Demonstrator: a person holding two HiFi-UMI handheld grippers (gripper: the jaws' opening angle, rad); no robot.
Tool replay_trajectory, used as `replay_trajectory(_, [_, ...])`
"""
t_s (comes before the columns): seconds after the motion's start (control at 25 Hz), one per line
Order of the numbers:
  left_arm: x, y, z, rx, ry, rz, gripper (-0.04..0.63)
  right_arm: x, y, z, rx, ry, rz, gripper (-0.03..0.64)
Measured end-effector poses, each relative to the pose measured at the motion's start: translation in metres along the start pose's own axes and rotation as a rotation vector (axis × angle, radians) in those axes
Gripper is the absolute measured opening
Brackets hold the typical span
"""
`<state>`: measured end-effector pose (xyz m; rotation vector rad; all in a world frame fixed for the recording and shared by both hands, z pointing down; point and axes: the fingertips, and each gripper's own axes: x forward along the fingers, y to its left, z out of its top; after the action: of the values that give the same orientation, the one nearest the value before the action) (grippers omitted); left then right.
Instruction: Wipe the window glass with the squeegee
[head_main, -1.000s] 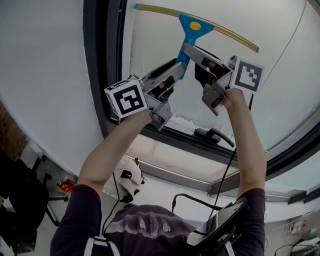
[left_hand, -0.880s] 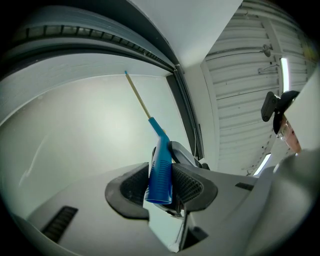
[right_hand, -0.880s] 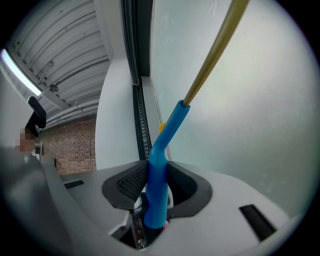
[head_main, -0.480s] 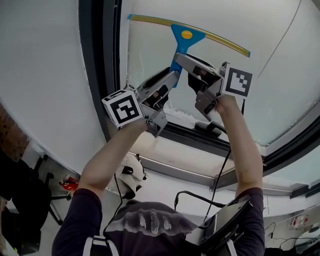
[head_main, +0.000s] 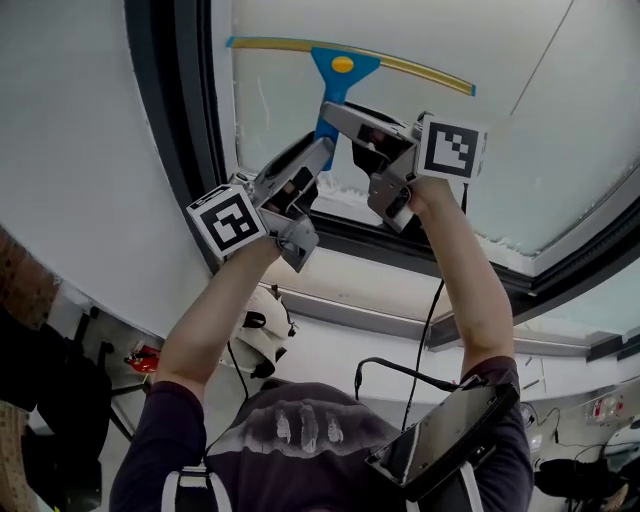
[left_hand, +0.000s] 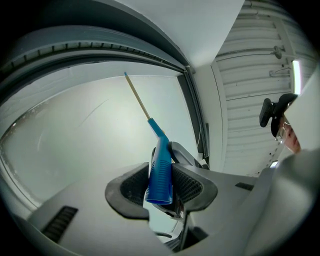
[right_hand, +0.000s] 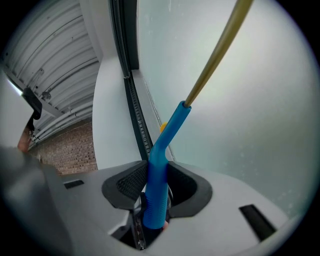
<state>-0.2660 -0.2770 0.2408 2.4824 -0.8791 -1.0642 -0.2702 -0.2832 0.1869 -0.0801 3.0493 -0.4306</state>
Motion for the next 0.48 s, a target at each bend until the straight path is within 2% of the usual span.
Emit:
replay_trajectory(0.12, [-0.003, 0.008, -0.001, -0.02, -0.001, 0.022, 0.144, 0.005, -0.002, -0.002, 0.013, -0.011, 0.03, 0.127])
replay_trajectory(0.28, [-0.001, 0.008, -0.001, -0.049, -0.018, 0.023, 0.144, -0.001, -0.02, -0.008, 0.094, -0.005, -0.053, 0.127])
replay_trajectory(0.48, [-0.002, 0.008, -0.003, -0.06, -0.023, 0.025, 0.144, 0.0, -0.02, -0.011, 0.103, 0.012, -0.055, 0.127])
